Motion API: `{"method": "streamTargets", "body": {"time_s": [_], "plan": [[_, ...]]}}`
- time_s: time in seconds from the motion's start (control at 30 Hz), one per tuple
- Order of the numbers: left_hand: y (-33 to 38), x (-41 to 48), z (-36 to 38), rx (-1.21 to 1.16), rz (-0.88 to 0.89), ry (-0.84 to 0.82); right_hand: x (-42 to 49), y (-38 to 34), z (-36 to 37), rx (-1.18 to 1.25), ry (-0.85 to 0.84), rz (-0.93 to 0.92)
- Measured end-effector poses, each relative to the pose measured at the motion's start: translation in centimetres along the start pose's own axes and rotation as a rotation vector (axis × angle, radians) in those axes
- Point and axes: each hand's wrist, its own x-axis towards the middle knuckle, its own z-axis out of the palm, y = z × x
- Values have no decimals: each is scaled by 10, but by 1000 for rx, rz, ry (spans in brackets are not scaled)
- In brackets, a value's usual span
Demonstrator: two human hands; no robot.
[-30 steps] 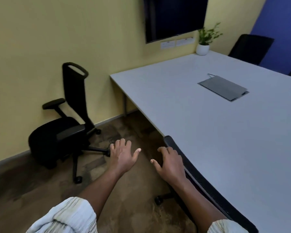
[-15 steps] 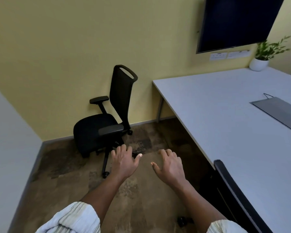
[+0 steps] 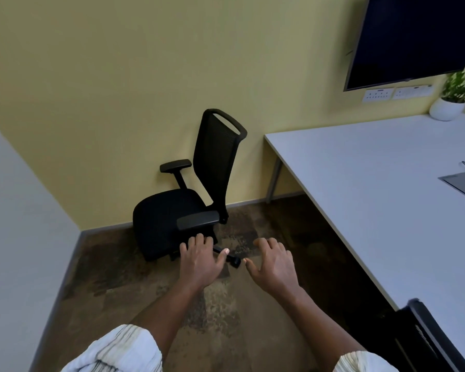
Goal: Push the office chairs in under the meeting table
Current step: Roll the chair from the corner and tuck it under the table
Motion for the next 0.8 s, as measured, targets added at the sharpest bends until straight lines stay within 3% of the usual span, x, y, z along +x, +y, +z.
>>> {"method": "streamTargets", "body": {"time_s": [0.27, 0.8], "plan": [[-23, 34, 13, 7, -18, -37, 68, -17, 7, -16, -13, -58], [-16, 221, 69, -30, -155, -43, 344, -4, 5, -144, -21, -300]]}}
